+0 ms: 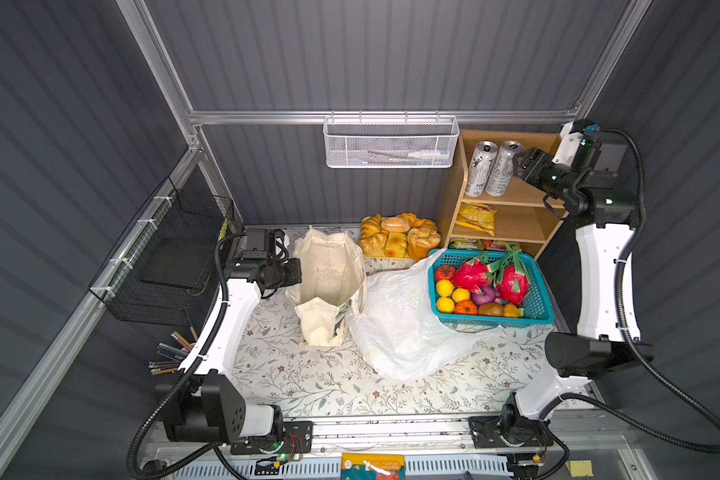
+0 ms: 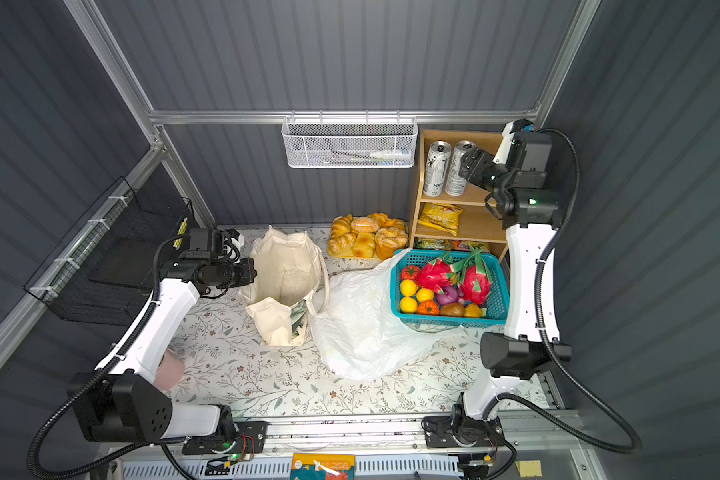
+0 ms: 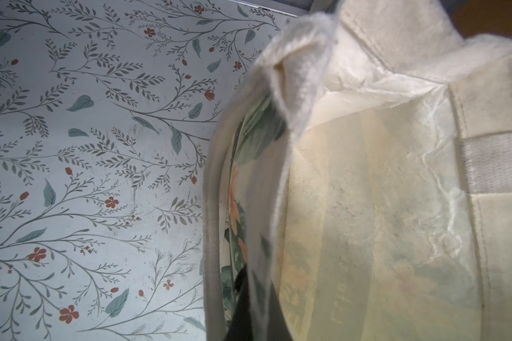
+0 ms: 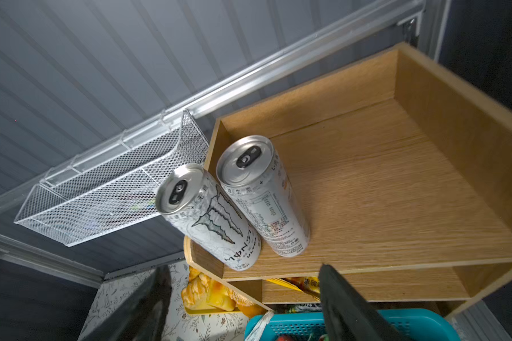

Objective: Place the mixed food into the grocery bags and tie them
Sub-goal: 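Release the tote handle and move the right gripper to the silver cans, then grasp the nearer silver can with the right gripper and lift it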

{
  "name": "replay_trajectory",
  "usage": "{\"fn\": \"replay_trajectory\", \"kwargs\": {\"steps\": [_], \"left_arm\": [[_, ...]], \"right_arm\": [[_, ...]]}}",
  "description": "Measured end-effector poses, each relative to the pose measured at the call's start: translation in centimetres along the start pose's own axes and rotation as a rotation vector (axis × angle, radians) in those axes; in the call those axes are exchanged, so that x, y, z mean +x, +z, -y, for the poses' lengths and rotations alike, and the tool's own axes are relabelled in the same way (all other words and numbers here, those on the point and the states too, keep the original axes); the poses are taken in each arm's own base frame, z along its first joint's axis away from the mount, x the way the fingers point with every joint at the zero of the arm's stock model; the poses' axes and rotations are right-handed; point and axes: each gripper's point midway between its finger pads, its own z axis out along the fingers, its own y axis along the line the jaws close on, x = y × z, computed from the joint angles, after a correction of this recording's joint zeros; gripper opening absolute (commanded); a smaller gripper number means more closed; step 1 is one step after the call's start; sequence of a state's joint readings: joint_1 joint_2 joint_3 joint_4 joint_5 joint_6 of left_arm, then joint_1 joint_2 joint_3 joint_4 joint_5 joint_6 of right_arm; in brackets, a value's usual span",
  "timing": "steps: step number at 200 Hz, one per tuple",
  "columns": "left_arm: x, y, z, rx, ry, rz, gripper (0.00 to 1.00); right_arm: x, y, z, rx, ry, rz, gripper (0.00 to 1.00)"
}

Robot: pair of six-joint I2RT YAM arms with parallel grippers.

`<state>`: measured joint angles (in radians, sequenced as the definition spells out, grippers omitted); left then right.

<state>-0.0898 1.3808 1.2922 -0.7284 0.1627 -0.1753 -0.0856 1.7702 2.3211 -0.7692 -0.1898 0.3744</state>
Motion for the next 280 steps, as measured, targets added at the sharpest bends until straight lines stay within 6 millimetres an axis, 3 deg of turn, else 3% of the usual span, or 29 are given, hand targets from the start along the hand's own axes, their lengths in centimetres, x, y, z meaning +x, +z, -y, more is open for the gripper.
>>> {"fn": "replay_trajectory", "kwargs": {"steps": [34, 90, 154, 244, 280], "left_arm": [[0.0, 0.2, 0.3, 0.020, 0.001, 0.004, 0.00], [0.0, 0.2, 0.5, 0.035, 0.002, 0.003, 0.00], [0.1, 0.6, 0.5, 0.042, 0.002, 0.005, 0.00], [0.4, 1.3, 0.4, 0.043, -0.002, -0.015, 0.00], [0.5, 1.5, 0.4, 0.045, -0.003, -0.020, 0.00]], "right_arm": [[2.1, 2.5, 1.1, 0.017, 0.000, -0.073, 0.79], [1.8, 4.2, 1.3, 0.008, -0.017, -0.058, 0.80], [2.8, 8.5, 2.9, 0.025, -0.050, -0.060, 0.80], [1.4, 11.0, 3.0, 0.008, -0.123, 0.034, 0.80], [0.7, 11.1, 2.7, -0.002, -0.139, 0.064, 0.70]]}}
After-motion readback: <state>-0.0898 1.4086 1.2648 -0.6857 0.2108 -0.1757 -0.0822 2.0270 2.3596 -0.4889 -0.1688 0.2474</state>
